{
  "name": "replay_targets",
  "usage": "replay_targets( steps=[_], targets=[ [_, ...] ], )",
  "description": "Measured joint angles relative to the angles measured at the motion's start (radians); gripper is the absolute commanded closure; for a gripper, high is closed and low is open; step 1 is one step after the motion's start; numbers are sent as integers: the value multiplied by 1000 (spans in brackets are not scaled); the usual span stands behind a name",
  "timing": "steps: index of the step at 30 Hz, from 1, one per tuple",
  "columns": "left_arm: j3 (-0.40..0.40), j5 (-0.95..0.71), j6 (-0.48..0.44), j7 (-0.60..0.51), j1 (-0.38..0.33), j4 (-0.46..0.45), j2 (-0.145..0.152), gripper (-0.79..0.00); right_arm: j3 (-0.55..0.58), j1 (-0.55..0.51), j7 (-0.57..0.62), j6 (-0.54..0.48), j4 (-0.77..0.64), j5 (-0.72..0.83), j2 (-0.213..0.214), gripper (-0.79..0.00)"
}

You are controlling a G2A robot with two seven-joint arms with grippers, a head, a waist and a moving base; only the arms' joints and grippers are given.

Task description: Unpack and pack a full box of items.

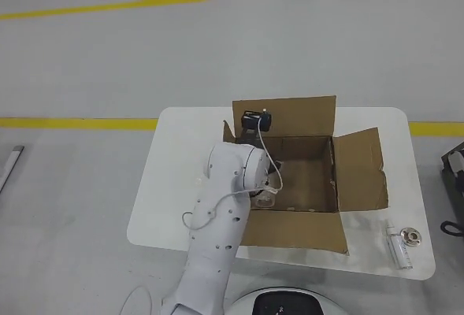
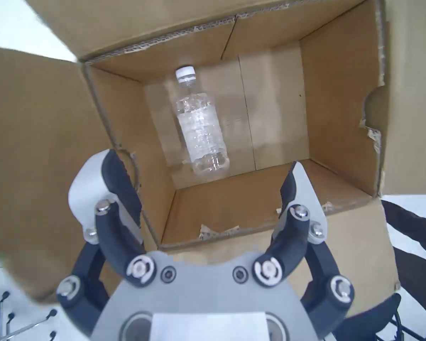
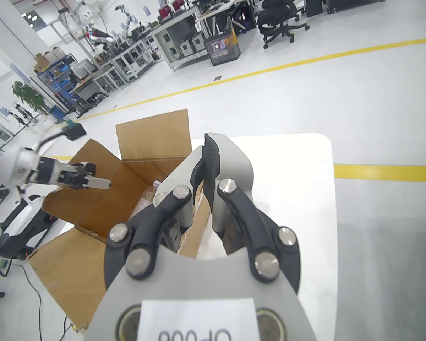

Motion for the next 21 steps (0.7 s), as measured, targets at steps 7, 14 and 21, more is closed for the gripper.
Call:
replay_targets(
  steps=[7,14,21],
  targets=[
    [-25,34,-9,-28,60,-217,11,-785,40,-12,118,-56,16,-93,11,0],
    [-34,27,-9,-27,65,-240,13,-785,65,-39,260,-145,52,-246,27,0],
    [-34,27,-9,-27,65,-240,13,-785,65,-41,288,-157,54,-274,29,0]
  ],
)
